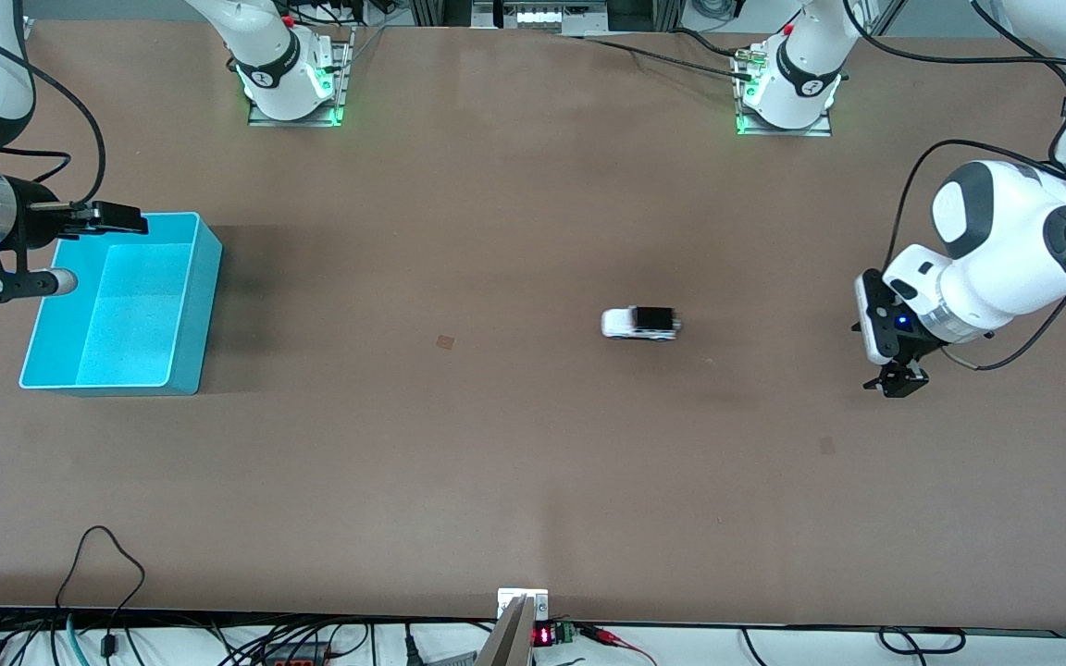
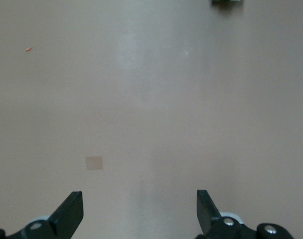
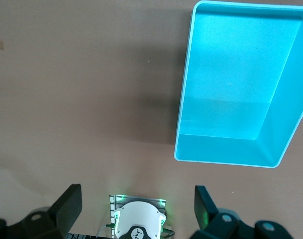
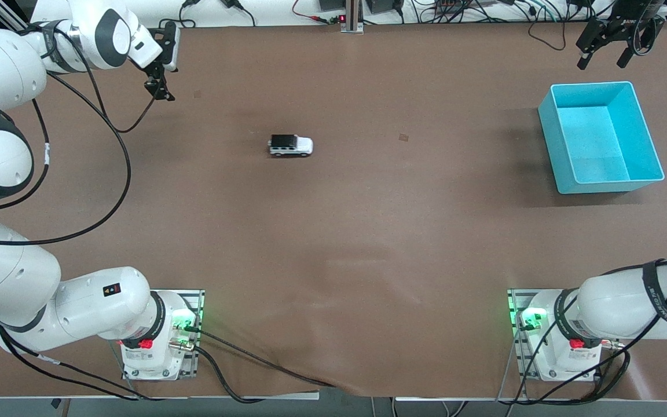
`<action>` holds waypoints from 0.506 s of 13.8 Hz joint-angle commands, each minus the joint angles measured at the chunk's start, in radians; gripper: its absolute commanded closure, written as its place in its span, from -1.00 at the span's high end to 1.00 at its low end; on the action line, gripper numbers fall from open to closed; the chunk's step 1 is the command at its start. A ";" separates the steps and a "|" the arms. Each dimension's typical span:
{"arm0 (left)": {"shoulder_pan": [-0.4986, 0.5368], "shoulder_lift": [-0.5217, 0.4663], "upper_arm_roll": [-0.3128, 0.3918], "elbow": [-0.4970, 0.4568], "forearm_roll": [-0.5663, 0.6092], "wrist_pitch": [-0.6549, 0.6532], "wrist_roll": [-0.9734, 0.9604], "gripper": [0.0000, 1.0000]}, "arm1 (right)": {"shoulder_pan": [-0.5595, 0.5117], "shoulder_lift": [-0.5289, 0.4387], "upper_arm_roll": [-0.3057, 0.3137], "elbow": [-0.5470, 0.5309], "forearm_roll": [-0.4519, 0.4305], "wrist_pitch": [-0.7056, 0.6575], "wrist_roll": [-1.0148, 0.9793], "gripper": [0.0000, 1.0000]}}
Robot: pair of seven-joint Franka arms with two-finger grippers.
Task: Wind and store white jeep toy
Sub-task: 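Open the left gripper and lift it off the jeep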
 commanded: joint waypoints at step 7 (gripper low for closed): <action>-0.046 -0.056 0.017 0.102 -0.022 -0.211 -0.748 1.00 | -0.008 -0.001 0.001 0.008 0.018 -0.021 0.013 1.00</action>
